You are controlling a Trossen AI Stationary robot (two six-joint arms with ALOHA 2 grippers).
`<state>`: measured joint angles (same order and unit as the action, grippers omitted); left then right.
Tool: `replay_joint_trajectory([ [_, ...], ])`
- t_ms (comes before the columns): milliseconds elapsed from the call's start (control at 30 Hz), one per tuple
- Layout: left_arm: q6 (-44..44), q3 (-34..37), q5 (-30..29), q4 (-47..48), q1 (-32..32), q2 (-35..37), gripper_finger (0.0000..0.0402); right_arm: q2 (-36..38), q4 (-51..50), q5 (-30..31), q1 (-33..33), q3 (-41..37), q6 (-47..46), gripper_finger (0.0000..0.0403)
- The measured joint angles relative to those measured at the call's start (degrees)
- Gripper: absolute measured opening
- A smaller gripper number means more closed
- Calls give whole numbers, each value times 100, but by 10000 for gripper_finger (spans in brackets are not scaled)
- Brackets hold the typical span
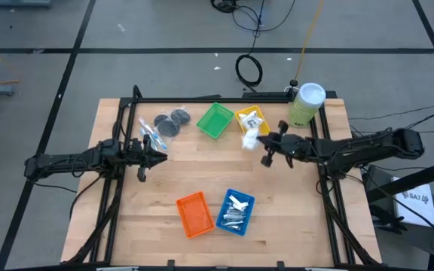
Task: Pick & Place Travel size toiletries
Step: Put the white cotton pack into the yellow bin
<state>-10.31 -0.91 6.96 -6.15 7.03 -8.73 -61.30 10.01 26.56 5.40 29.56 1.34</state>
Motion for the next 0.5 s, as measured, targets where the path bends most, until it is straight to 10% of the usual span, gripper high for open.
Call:
replay_joint_trajectory([
  [500, -1, 0, 0, -2, 2, 1, 44, -790, 683, 21, 1310, 2, -51, 0],
])
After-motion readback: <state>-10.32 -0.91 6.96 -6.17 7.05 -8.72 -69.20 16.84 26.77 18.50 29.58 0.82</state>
